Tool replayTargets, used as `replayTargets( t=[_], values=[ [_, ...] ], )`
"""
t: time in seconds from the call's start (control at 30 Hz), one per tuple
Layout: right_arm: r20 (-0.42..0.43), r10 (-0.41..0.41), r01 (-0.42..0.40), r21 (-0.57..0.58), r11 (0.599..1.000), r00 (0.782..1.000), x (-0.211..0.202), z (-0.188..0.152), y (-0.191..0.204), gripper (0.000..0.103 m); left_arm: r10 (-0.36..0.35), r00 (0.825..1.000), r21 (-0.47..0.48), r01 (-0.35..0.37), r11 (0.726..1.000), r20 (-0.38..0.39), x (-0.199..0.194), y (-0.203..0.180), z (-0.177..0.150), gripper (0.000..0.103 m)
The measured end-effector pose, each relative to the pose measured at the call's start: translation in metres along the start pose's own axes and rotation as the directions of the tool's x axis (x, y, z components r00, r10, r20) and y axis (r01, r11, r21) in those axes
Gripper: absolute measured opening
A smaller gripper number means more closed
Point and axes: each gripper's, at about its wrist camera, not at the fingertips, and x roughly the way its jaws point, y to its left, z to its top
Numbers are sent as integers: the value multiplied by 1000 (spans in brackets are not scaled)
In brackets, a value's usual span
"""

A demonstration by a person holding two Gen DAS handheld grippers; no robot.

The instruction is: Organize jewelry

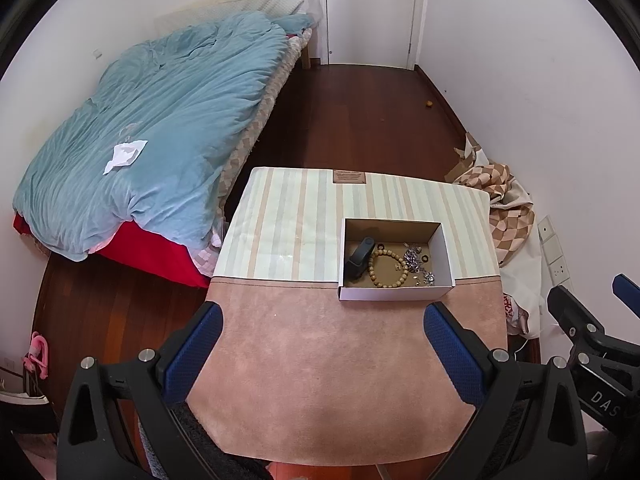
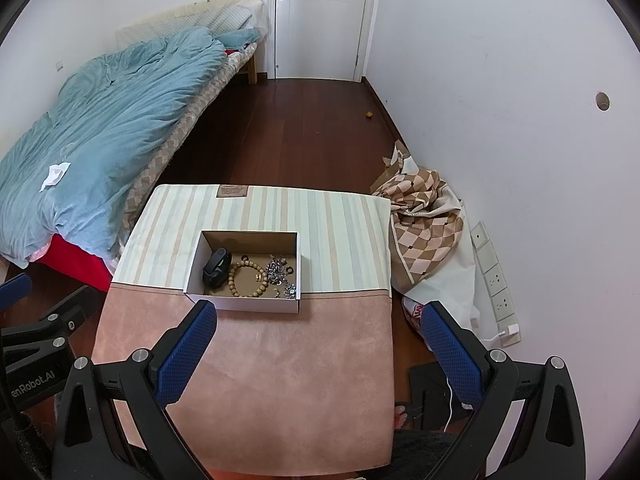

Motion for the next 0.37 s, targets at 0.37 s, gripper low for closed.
replayTargets(
  t=[0.37],
  values=[
    [1,1,-1,1,1000,1000,0,0,0,103,-7,1000,-4,7,1000,15,-4,3,-2,103]
  ],
)
